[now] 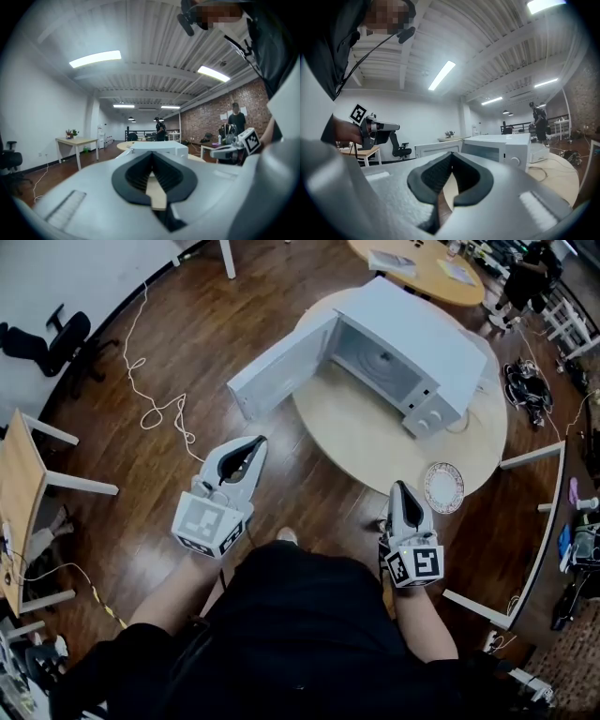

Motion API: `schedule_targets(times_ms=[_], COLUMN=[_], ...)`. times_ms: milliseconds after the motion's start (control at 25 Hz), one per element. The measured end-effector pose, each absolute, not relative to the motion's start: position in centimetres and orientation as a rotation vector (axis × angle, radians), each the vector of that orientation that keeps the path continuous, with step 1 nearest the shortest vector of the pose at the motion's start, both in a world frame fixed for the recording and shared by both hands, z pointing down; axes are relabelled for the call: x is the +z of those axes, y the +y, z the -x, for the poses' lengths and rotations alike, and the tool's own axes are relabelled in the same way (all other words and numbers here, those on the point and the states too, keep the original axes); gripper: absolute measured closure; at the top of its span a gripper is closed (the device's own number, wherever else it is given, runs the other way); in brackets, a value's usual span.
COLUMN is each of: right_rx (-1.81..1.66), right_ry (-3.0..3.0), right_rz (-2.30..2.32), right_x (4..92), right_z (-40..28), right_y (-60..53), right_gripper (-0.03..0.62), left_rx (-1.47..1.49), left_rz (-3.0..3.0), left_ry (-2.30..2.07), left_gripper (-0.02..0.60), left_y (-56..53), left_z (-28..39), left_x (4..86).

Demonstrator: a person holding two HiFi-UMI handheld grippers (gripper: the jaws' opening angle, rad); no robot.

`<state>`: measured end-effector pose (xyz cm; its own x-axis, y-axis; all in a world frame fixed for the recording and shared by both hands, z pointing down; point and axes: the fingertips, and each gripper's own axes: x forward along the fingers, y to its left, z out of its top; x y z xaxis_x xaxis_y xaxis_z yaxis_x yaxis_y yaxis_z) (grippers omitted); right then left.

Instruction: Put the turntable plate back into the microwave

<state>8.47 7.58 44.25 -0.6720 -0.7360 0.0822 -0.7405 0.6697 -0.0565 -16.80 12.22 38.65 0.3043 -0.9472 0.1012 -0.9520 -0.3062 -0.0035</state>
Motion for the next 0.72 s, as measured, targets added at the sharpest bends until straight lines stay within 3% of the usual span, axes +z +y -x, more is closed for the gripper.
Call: schedule_targets(times_ms=[720], right_rx=[0.016], right_ry=[-2.723], right_rz=[-1.133], right_x=[44.0], right_z=[-3.6], right_y=[7.6], right_gripper=[0.594], left_rx=[0.032], left_rz=[-2.556], left_ry=[-1.779], left_gripper=[0.583], left_y=[9.9], left_z=[19.7], left_x=[38.9])
